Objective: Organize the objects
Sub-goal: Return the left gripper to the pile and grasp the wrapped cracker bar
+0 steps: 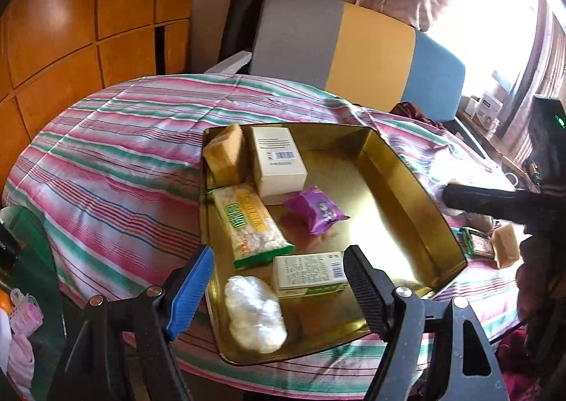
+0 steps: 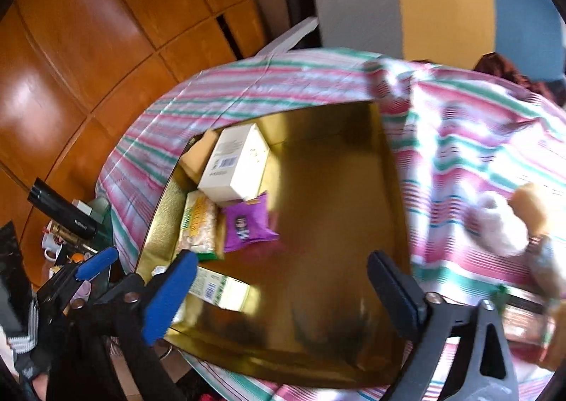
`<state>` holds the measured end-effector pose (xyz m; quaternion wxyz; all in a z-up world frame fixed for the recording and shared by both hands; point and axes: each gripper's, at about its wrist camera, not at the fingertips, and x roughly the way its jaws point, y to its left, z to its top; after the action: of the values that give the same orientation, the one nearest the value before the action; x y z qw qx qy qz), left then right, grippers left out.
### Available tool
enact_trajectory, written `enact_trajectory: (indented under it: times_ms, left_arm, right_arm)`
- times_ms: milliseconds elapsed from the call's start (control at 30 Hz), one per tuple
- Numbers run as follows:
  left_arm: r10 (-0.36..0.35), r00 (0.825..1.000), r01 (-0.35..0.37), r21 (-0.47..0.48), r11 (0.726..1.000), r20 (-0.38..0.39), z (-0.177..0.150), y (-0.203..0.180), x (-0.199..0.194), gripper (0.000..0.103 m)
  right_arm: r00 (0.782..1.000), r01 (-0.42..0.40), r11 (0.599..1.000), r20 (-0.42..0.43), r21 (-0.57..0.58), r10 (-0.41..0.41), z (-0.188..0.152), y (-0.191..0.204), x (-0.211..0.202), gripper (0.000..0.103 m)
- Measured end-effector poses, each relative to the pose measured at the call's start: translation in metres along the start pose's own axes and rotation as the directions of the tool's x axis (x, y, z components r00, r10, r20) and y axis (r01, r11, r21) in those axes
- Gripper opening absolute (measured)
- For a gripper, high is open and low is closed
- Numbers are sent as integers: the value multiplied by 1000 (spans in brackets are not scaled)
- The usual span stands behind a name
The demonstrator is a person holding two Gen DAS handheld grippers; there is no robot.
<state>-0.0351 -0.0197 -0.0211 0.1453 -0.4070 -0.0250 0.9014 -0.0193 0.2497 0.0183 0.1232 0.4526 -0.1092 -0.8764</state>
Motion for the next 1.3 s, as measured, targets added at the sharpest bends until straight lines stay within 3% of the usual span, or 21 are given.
enact_trajectory:
  times_ms: [133, 300, 433, 600, 667, 733, 800, 900, 1033, 1300]
  left_arm:
    - [-35, 999, 35, 0, 999, -13, 0, -7, 1, 77]
    - [-106, 994, 105, -13, 994, -32, 3, -19, 4, 77]
    - [-201, 978, 203, 38, 978, -52, 11, -45, 5, 77]
    - [-245, 964, 261, 193, 946, -105, 15, -106, 10, 77]
    - [-257, 956, 287, 269, 919, -143, 14, -138, 16, 77]
    - [-270, 947, 314, 338, 887, -172, 10, -165, 19, 77]
    - [-288, 936, 347, 394, 851, -202, 8, -192, 24, 77]
    - [-299, 922, 384, 487, 785, -246, 2, -232, 34, 77]
    - [-269, 918, 395, 605, 692, -291, -9, -280, 56, 77]
    - [-177, 916, 395, 727, 561, -361, -21, -340, 102, 81]
  right_arm:
    - [997, 42, 997, 57, 69, -46, -12, -43, -39, 103]
    - [976, 152, 963, 122, 224, -183, -33, -122, -101, 103]
    - [938, 245, 896, 145, 370, -316, -58, -189, -152, 103]
    - [897, 301, 790, 123, 535, -425, -98, -261, -187, 103]
    - [895, 279, 754, 123, 595, -428, -115, -282, -190, 103]
    - [909, 216, 715, 131, 666, -396, -125, -298, -192, 103]
    - [903, 149, 723, 206, 674, -377, -124, -300, -198, 103]
    - [910, 122, 731, 218, 671, -352, -124, -300, -196, 103]
    - [914, 93, 748, 241, 658, -326, -124, -295, -197, 103]
    - [922, 27, 737, 267, 676, -279, -128, -300, -195, 103]
